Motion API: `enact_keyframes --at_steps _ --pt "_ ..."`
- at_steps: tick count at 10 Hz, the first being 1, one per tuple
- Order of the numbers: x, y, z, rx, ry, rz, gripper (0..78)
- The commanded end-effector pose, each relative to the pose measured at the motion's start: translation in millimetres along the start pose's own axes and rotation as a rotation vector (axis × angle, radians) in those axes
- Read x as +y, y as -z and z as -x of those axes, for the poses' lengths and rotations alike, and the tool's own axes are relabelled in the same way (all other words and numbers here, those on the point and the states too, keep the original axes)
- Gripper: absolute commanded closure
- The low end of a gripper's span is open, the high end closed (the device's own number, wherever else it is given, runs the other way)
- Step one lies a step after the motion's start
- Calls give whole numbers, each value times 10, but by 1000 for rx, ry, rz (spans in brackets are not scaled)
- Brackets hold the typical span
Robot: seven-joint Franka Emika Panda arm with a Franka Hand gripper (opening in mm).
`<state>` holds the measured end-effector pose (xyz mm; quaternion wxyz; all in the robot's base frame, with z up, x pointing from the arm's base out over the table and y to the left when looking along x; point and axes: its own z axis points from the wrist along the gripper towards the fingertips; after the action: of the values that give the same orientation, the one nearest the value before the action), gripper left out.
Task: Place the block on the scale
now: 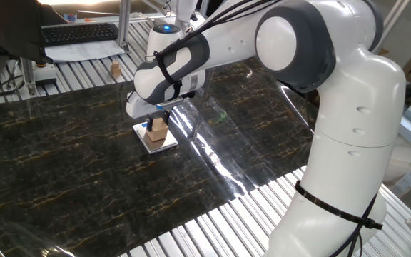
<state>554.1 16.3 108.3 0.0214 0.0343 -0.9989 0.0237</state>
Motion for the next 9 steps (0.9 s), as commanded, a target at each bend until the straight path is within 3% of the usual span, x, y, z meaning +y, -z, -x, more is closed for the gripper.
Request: enact_keyframes --at_steps 1,9 --pt "-3 13 9 -2 -6 -2 764" --pt "-3 13 9 -3 -23 5 764"
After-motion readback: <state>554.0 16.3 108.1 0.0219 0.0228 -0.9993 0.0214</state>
